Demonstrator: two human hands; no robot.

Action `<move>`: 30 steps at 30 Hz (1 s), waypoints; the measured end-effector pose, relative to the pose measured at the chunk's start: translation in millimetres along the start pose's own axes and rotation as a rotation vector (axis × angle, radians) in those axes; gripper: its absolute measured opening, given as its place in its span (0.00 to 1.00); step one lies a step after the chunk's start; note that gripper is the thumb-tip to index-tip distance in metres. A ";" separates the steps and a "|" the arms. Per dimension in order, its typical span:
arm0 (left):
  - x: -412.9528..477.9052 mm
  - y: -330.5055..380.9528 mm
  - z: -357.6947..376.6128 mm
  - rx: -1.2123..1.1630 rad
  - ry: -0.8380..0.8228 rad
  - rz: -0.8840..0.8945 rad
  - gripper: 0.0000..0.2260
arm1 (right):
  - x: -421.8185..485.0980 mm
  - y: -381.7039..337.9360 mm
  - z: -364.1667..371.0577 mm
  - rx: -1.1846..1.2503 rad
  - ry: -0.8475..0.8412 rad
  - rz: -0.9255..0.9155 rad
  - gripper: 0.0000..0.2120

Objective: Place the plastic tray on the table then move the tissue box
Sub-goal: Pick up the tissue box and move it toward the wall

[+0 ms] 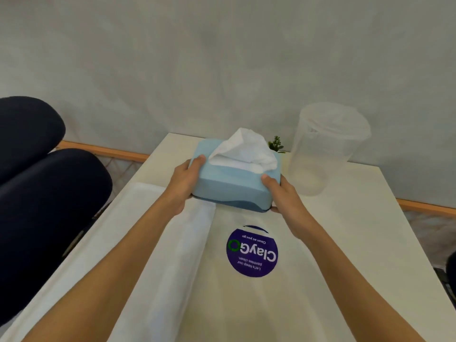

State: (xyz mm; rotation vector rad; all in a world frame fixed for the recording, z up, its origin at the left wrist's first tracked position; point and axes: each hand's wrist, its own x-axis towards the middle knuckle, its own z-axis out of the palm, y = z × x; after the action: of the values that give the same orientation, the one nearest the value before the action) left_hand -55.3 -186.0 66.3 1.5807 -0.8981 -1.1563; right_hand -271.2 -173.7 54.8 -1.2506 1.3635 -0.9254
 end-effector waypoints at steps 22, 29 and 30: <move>189.6 -18.8 -122.9 -0.010 -0.077 -0.089 0.19 | 157.4 -17.3 175.4 0.024 0.161 0.210 0.22; 218.4 -22.7 -126.8 -0.005 -0.083 -0.094 0.21 | 178.6 -16.0 187.7 0.011 0.175 0.225 0.26; 222.4 -22.4 -127.0 0.001 -0.083 -0.091 0.21 | 181.4 -17.0 188.5 0.011 0.175 0.228 0.27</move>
State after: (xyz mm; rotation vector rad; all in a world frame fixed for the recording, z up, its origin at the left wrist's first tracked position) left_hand 130.2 -351.1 -0.4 1.5981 -0.8886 -1.2942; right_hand -72.1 -336.6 4.5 -0.9990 1.5987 -0.8963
